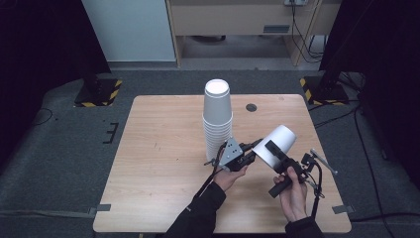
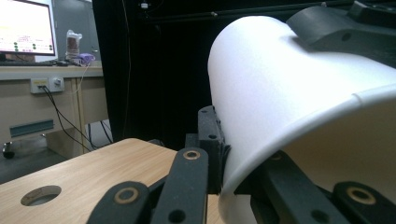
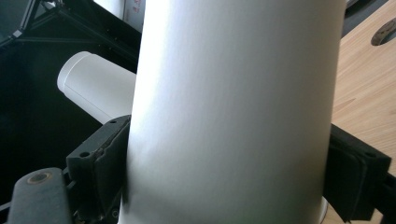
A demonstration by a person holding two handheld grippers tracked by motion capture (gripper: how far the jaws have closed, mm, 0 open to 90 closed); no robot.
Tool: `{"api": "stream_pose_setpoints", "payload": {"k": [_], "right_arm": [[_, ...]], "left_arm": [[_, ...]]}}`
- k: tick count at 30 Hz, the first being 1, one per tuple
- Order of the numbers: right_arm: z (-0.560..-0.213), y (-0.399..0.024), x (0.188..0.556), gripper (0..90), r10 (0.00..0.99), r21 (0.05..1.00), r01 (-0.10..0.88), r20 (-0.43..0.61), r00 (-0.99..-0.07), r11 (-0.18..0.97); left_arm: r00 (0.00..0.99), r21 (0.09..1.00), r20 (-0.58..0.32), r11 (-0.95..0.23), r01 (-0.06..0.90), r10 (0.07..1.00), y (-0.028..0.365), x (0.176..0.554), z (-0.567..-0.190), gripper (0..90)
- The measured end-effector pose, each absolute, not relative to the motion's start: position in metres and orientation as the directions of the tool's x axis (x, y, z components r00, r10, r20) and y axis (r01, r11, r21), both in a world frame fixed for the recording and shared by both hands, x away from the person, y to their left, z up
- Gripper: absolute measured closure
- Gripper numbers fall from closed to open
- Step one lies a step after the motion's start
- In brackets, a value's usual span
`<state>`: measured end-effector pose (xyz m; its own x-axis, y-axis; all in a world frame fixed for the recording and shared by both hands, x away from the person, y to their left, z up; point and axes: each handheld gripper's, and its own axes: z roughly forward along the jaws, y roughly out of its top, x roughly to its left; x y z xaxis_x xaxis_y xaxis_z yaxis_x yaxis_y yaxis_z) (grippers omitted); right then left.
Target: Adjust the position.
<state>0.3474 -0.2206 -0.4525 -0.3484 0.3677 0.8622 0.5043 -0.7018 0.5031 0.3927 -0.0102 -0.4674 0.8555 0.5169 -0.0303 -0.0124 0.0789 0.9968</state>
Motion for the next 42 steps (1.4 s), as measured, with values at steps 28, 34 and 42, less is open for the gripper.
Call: {"api": "stream_pose_setpoints", "payload": {"k": [28, 34, 42], "right_arm": [[-0.449, -0.247, 0.355, 19.1, 0.43, 0.538, 0.409, 0.84, -0.331, -0.737], [-0.449, -0.25, 0.356, 19.1, 0.458, 0.559, 0.396, 0.827, -0.326, -0.728], [-0.449, -0.26, 0.357, 19.9, 0.514, 0.604, 0.358, 0.796, -0.321, -0.712]], "left_arm": [[0.86, 1.0, 0.012, 0.008, -0.018, 0.511, 0.012, 0.379, -0.458, 86.8], [0.858, 1.0, 0.02, -0.012, -0.016, 0.513, 0.019, 0.376, -0.456, 87.0], [0.857, 1.0, 0.017, -0.026, -0.005, 0.515, 0.029, 0.37, -0.452, 87.2]]}}
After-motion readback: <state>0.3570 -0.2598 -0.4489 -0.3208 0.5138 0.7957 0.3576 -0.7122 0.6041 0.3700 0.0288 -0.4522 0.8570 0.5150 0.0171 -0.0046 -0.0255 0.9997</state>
